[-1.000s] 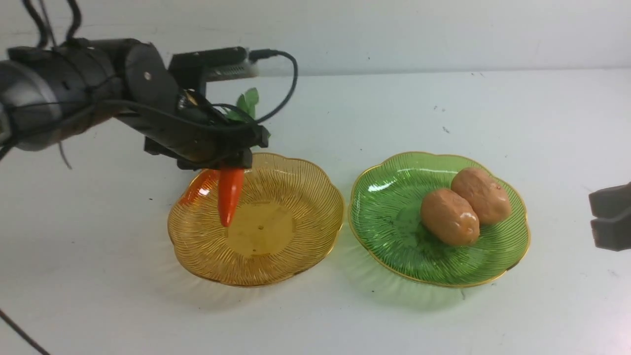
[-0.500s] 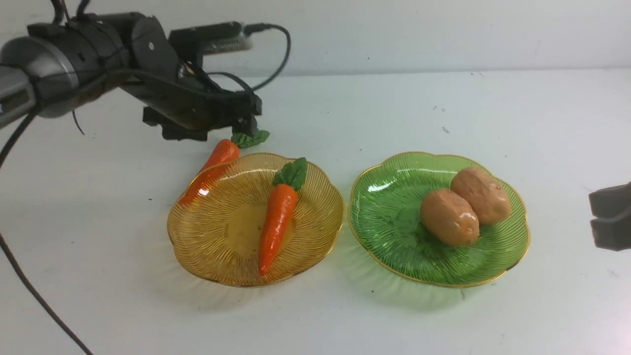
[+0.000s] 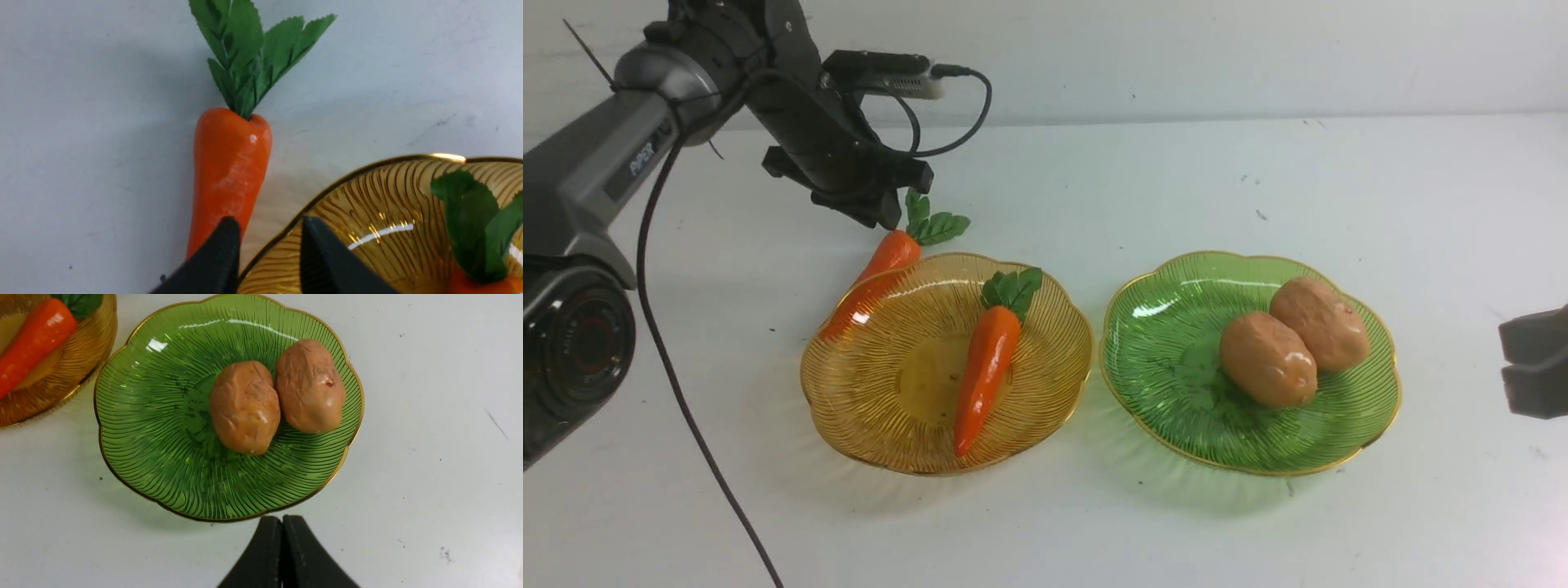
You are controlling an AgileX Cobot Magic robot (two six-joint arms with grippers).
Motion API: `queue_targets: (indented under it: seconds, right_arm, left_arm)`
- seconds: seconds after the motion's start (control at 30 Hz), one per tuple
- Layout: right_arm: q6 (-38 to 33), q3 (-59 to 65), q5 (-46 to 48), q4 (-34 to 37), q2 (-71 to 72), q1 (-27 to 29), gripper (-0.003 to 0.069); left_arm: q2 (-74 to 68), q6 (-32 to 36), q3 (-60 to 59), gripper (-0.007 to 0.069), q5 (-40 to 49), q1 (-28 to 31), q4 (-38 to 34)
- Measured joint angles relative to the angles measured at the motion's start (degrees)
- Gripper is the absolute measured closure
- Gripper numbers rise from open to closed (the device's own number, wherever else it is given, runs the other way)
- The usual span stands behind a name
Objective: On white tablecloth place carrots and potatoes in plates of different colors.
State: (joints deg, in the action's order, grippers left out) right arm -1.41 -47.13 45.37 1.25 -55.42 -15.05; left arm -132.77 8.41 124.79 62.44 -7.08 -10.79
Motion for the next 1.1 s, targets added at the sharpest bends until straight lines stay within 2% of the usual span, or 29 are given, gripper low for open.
queue_targets:
  seconds: [0.13, 0.17, 0.23, 0.3, 0.37, 0.4, 0.5, 0.57, 0.83, 1.1]
  right_arm:
    - [0.00, 0.00, 0.99, -0.36, 0.00, 0.00, 0.0674]
    - [0.00, 0.00, 1.28, -0.36, 0.00, 0.00, 0.0674]
    - [0.00, 0.00, 1.80, -0.31, 0.00, 0.00, 0.0674]
    - [0.00, 0.00, 2.79, 0.08, 0.00, 0.00, 0.0674]
    - [0.00, 0.00, 3.93, 0.63, 0.00, 0.00, 0.0674]
    - [0.00, 0.00, 4.49, 0.95, 0.00, 0.00, 0.0674]
    - [0.00, 0.00, 6.01, 1.57, 0.00, 0.00, 0.0674]
    - [0.00, 0.00, 6.86, 1.57, 0.00, 0.00, 0.0674]
    - [-0.66, 0.00, 7.85, 1.57, 0.00, 0.00, 0.0674]
    - [-0.72, 0.01, 7.87, 1.57, 0.00, -0.05, 0.0674]
  left_arm:
    - [-2.64, 0.23, 0.28, 0.0104, -2.69, 0.00, 0.04]
    - [-3.24, 0.23, 0.28, 0.0057, -3.25, -0.01, 0.04]
    - [-4.48, 0.35, 0.28, 0.0001, -4.30, -0.01, 0.06]
    - [-5.78, 0.35, 0.32, -0.0016, -5.95, -0.01, 0.11]
    - [-7.22, 0.06, 0.40, 0.0004, -8.34, -0.01, -0.39]
    - [-8.02, -0.57, 0.47, 0.0050, -9.47, -0.01, -0.45]
    - [-8.86, -4.37, 0.47, 0.0291, -10.63, 0.20, 0.47]
    - [-8.46, -5.04, 0.90, 0.0347, -8.71, 0.48, 1.86]
    - [-4.98, -5.02, 4.77, 0.0364, -1.34, 1.80, 2.81]
    - [9.63, -4.86, 11.71, 0.0370, 8.39, 1.97, 4.11]
